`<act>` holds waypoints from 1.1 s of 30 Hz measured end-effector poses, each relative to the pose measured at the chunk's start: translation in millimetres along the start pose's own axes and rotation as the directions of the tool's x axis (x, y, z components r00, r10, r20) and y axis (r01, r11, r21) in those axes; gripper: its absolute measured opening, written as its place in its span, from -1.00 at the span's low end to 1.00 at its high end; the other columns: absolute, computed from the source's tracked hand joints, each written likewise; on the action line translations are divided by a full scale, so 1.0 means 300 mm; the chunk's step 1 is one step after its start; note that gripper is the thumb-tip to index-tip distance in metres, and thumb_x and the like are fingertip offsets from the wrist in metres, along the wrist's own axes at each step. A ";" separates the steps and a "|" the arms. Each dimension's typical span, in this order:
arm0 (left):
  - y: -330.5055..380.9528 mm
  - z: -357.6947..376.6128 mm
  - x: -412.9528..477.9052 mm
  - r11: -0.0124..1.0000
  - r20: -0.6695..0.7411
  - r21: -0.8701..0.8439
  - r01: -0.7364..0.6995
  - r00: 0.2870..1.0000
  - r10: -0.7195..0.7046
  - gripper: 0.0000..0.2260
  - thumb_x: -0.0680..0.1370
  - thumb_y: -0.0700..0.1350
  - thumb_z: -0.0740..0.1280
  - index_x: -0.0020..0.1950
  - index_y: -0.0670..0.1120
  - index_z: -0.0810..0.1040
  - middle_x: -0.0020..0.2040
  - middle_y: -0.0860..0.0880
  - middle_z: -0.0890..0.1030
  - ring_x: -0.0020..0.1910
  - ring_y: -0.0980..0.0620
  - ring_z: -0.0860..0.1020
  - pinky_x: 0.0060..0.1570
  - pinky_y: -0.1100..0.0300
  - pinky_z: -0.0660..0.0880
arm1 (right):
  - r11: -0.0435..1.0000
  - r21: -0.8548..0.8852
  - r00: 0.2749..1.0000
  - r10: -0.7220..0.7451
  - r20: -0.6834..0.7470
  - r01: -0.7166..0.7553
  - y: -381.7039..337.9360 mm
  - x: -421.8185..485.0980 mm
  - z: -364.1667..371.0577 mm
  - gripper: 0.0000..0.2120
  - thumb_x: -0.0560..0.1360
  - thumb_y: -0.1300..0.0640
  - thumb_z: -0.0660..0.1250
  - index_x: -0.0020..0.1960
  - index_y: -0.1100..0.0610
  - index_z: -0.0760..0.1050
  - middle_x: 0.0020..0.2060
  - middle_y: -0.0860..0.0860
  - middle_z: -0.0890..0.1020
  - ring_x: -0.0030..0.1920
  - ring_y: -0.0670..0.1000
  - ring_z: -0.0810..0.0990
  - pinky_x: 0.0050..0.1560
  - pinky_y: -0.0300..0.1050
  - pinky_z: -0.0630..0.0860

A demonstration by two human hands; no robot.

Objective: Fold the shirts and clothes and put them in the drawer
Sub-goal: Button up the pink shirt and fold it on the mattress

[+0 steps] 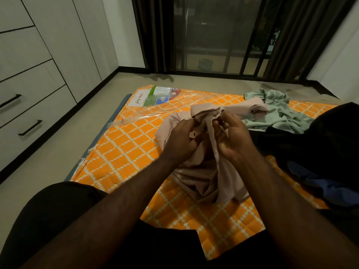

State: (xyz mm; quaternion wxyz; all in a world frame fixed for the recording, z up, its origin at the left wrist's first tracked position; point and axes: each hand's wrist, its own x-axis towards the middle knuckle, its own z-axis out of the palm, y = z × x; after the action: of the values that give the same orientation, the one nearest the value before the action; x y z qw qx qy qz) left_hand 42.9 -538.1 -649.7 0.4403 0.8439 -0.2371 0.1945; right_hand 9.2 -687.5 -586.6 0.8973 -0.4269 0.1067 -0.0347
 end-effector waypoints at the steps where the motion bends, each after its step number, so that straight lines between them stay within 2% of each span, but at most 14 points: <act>1: 0.007 0.002 0.000 1.000 -0.027 -0.024 0.018 0.999 -0.018 -0.70 0.55 -0.02 0.40 0.24 -0.12 0.61 0.09 -0.10 0.65 0.05 -0.05 0.57 0.01 -0.01 0.55 | 0.999 -0.031 1.000 -0.010 0.016 0.011 0.002 -0.007 0.003 -0.95 0.62 0.25 0.32 0.01 0.18 0.57 -0.20 0.05 0.67 -0.24 -0.06 0.65 -0.27 -0.23 0.59; 4: 0.011 0.002 0.004 0.996 -0.072 -0.065 0.059 0.995 -0.064 -0.66 0.52 0.03 0.37 0.17 -0.16 0.67 0.05 -0.14 0.68 0.04 -0.13 0.60 -0.02 -0.09 0.59 | 0.992 -0.128 0.999 0.010 0.052 -0.003 0.008 -0.020 0.003 -0.91 0.61 0.26 0.31 0.06 0.13 0.56 -0.14 0.06 0.67 -0.24 -0.06 0.63 -0.31 -0.24 0.56; 6: 0.010 -0.004 0.005 0.992 -0.055 -0.081 0.100 0.993 -0.105 -0.70 0.49 -0.01 0.40 0.14 -0.13 0.69 0.03 -0.11 0.68 0.02 -0.10 0.61 -0.02 -0.11 0.59 | 0.986 -0.169 0.999 0.013 0.049 -0.005 0.008 -0.018 -0.002 -0.88 0.61 0.27 0.30 0.08 0.11 0.56 -0.13 0.06 0.66 -0.26 -0.07 0.62 -0.33 -0.24 0.54; 10: 0.033 -0.051 0.031 0.980 0.125 -0.167 0.107 0.988 -0.087 -0.88 0.56 -0.11 0.43 0.02 -0.13 0.67 -0.11 -0.05 0.69 -0.13 0.09 0.62 -0.09 0.07 0.58 | 0.995 -0.102 0.997 -0.024 -0.070 0.017 -0.022 0.005 -0.017 -0.87 0.61 0.28 0.29 0.06 0.09 0.55 -0.20 0.02 0.66 -0.29 -0.07 0.59 -0.33 -0.24 0.53; 12: 0.049 -0.080 0.050 0.964 0.202 -0.223 0.141 0.975 -0.096 -0.85 0.61 -0.13 0.38 -0.07 -0.21 0.59 -0.18 -0.18 0.63 -0.22 -0.01 0.58 -0.18 0.02 0.50 | 0.995 -0.097 0.994 -0.042 -0.104 0.032 -0.033 0.024 -0.039 -0.86 0.60 0.30 0.29 0.08 0.12 0.56 -0.23 0.04 0.64 -0.31 -0.05 0.55 -0.36 -0.24 0.51; 14: 0.071 -0.108 0.062 0.897 0.272 -0.380 0.227 0.954 -0.126 -0.84 0.64 -0.18 0.33 -0.03 -0.28 0.55 -0.15 -0.24 0.61 -0.19 -0.10 0.57 -0.14 -0.01 0.50 | 0.993 -0.111 0.992 -0.050 -0.116 0.037 -0.034 0.039 -0.057 -0.82 0.59 0.32 0.29 0.16 0.16 0.55 -0.22 0.07 0.62 -0.32 -0.04 0.52 -0.37 -0.22 0.51; 17: 0.102 -0.130 0.063 0.786 0.333 -0.524 0.329 0.928 -0.166 -0.95 0.66 -0.25 0.29 0.03 -0.23 0.51 -0.15 -0.05 0.64 -0.17 -0.06 0.57 -0.20 0.08 0.54 | 0.990 -0.137 0.992 -0.036 -0.121 0.019 -0.021 0.053 -0.061 -0.77 0.60 0.29 0.31 0.25 0.19 0.55 -0.14 0.10 0.67 -0.27 -0.01 0.61 -0.30 -0.16 0.58; 20: 0.109 -0.121 0.054 0.821 0.293 -0.462 0.335 0.931 -0.216 -0.96 0.64 -0.26 0.32 0.06 -0.21 0.49 -0.13 -0.09 0.63 -0.22 -0.08 0.56 -0.29 0.18 0.50 | 0.979 -0.201 0.998 0.017 -0.067 -0.030 -0.007 0.061 -0.059 -0.74 0.62 0.31 0.26 0.29 0.18 0.54 -0.14 0.10 0.67 -0.26 0.01 0.61 -0.18 -0.08 0.61; 22: 0.084 -0.098 0.044 0.894 0.233 -0.323 0.312 0.941 -0.245 -0.90 0.61 -0.22 0.37 0.08 -0.15 0.48 -0.10 -0.12 0.63 -0.19 -0.12 0.60 -0.22 0.06 0.54 | 0.940 -0.329 0.995 0.103 0.003 -0.096 0.000 0.055 -0.064 -0.64 0.60 0.37 0.22 0.31 0.10 0.53 -0.09 0.04 0.67 -0.24 0.00 0.59 -0.06 0.01 0.58; 24: 0.048 -0.077 0.033 0.920 0.185 -0.199 0.337 0.935 -0.302 -0.84 0.58 -0.17 0.41 0.10 -0.07 0.49 -0.04 -0.05 0.64 -0.11 -0.08 0.63 -0.14 -0.05 0.58 | 0.829 -0.552 0.986 0.148 0.072 -0.084 0.016 0.053 -0.077 -0.52 0.56 0.41 0.26 0.38 0.02 0.50 0.16 0.00 0.66 -0.01 0.03 0.65 -0.02 0.06 0.57; 26: 0.021 -0.067 0.020 0.917 0.163 -0.156 0.367 0.925 -0.342 -0.83 0.56 -0.18 0.43 0.10 -0.04 0.51 0.01 0.02 0.64 -0.04 0.00 0.63 -0.12 -0.01 0.58 | 0.557 -0.826 0.989 0.048 0.138 0.088 0.054 0.059 -0.094 -0.42 0.49 0.37 0.42 0.46 0.05 0.44 0.30 0.03 0.59 0.20 0.06 0.59 0.08 0.11 0.60; 28: 0.005 -0.065 0.012 0.913 0.155 -0.126 0.387 0.917 -0.368 -0.85 0.56 -0.19 0.43 0.07 -0.01 0.55 0.03 0.04 0.66 -0.05 0.03 0.64 -0.16 0.06 0.54 | 0.284 -0.936 0.977 -0.097 0.190 0.210 0.107 0.068 -0.106 -0.45 0.41 0.20 0.57 0.36 0.10 0.50 0.19 0.04 0.63 0.16 0.04 0.60 0.14 0.06 0.58; 30: 0.003 -0.065 0.011 0.912 0.157 -0.104 0.398 0.912 -0.380 -0.85 0.57 -0.20 0.43 0.07 0.03 0.59 0.08 0.04 0.67 -0.06 0.06 0.63 -0.18 0.12 0.52 | 0.190 -0.949 0.956 -0.201 0.212 0.250 0.145 0.066 -0.114 -0.58 0.39 0.04 0.61 0.16 0.11 0.56 -0.01 -0.01 0.65 -0.02 -0.01 0.61 -0.02 -0.08 0.53; 33: 0.001 -0.064 0.014 0.910 0.174 -0.101 0.403 0.907 -0.382 -0.82 0.54 -0.20 0.46 0.12 -0.01 0.64 0.06 0.01 0.69 -0.02 0.07 0.63 -0.09 0.13 0.56 | 0.115 -0.963 0.941 -0.265 0.208 0.245 0.167 0.077 -0.126 -0.71 0.43 0.02 0.57 0.05 0.11 0.60 -0.11 0.00 0.69 -0.10 -0.02 0.65 -0.22 -0.20 0.40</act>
State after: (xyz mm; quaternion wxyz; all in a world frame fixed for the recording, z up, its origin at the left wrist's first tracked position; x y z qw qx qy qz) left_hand 43.7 -523.0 -637.0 0.5070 0.8550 -0.1073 0.0213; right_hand 22.0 -688.0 -652.4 0.3887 -0.9136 0.0358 -0.1139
